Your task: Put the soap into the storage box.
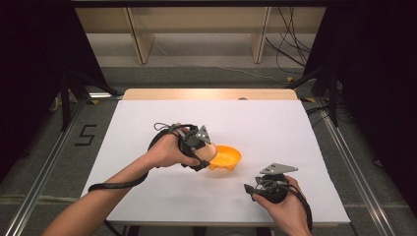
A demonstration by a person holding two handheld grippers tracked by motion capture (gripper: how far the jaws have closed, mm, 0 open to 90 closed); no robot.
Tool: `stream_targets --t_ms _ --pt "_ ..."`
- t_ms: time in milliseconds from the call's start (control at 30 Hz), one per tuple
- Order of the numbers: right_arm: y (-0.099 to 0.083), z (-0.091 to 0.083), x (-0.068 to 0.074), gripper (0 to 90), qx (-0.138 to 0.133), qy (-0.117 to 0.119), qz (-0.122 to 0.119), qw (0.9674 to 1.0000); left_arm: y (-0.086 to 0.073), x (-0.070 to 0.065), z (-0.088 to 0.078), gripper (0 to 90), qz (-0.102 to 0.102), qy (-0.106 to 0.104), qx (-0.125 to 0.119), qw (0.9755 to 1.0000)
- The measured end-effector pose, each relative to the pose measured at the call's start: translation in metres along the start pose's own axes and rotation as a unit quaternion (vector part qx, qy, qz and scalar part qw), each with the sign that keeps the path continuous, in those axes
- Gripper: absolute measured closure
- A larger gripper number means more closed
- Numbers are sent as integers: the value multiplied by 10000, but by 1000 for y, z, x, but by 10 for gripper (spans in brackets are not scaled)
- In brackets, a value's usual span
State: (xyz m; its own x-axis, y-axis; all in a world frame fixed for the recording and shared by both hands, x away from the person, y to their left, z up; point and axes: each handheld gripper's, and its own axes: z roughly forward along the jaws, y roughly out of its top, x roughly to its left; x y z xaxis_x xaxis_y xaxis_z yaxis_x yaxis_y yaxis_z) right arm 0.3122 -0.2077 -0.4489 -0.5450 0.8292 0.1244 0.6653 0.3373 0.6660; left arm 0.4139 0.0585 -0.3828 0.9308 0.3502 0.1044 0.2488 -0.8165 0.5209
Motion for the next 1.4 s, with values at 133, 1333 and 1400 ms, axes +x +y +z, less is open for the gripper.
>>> stream_targets --t_ms 133,1333,1400 --pt "0 0 0 487 -9 -2 -5 10000 2 0 1 322 -7 -10 -35 10000" --pt "0 0 0 486 -14 -4 -6 10000 13 1 15 322 -36 -10 -276 9996" --pt "-1 0 -2 486 -53 -23 -107 9999 13 1 16 322 -62 -2 -316 9995"
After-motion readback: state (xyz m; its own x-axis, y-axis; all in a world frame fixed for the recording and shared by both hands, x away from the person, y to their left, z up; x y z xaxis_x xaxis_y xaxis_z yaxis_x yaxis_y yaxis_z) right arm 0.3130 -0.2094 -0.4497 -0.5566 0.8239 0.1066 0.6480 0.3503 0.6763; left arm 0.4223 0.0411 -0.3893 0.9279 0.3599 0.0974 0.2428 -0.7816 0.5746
